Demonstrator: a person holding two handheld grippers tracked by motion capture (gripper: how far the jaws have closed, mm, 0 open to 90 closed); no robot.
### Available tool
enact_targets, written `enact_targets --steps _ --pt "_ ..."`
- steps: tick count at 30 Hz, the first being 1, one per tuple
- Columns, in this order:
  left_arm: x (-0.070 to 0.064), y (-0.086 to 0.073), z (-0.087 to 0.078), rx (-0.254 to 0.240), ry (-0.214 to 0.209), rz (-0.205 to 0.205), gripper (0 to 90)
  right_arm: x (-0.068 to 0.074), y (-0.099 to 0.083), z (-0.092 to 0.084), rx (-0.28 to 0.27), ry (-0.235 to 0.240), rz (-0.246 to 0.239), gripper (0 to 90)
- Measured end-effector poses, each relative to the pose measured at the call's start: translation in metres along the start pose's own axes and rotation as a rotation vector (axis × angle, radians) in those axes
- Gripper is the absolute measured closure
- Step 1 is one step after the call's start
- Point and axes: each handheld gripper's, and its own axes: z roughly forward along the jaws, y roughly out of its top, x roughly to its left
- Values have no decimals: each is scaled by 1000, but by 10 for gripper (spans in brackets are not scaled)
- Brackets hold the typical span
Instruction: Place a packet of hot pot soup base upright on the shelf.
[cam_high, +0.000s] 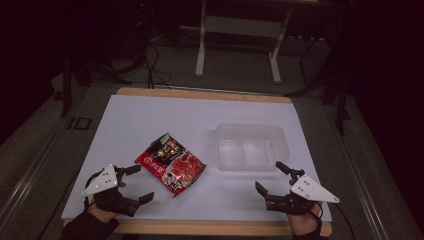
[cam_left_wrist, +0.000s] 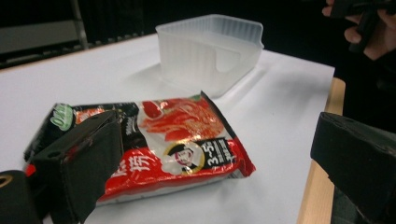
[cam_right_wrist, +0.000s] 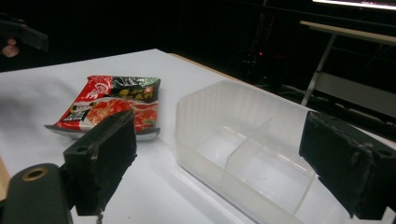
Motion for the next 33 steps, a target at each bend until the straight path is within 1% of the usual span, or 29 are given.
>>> enact_targets --steps 2,4,5,6,8,9,10,11,13,14,15,16,17,19,20,21,22,23,25,26,27,29,33 --pt "-1 0 2 11 -18 0 26 2 1 1 4 6 -21 112" --pt "-2 0 2 15 -23 4 26 3 1 1 6 13 -28 112" --pt "-3 1 3 22 -42 8 26 4 1 1 7 16 -31 111" --pt "-4 1 3 28 -51 10 26 6 3 1 14 11 -36 111" --pt "-6 2 4 33 -65 16 26 6 3 1 13 26 -15 108" --pt "-7 2 4 35 -75 17 26 6 3 1 13 24 -12 108" --pt "-7 2 4 35 -75 17 26 6 3 1 13 24 -12 108" --pt "-10 4 5 31 -95 18 26 6 3 1 18 28 -13 108" --pt "-12 7 5 23 -110 16 27 6 5 1 16 37 2 101" --pt "-13 8 5 20 -115 16 26 7 6 2 20 38 1 100" --pt "-14 10 5 17 -121 17 26 8 6 2 17 24 2 100" --pt "-15 11 5 19 -123 18 26 9 7 3 10 31 18 100" --pt "-15 13 5 18 -126 16 26 9 8 3 6 52 24 100" --pt "-15 16 4 11 -131 8 26 12 10 3 3 49 11 100" --pt "-16 18 3 2 -124 15 26 13 10 3 3 60 12 100" --pt "-16 21 2 -8 -114 24 26 14 11 3 -5 59 9 101" --pt "-16 23 1 -15 -110 22 26 15 12 2 -6 58 7 100" --pt "-15 26 0 -22 -109 22 26 15 13 1 -7 71 1 100" --pt "-13 33 -2 -34 -106 15 26 17 15 1 -14 60 -9 100" --pt "-11 36 -3 -36 -97 17 27 17 16 0 -12 67 -8 101" --pt "-9 39 -4 -38 -84 16 26 18 17 0 -11 56 -16 100" --pt "-4 43 -6 -45 -70 5 27 19 18 0 -12 67 -10 101" --pt "9 48 -5 -19 -23 -8 27 20 20 0 -13 54 -19 101"
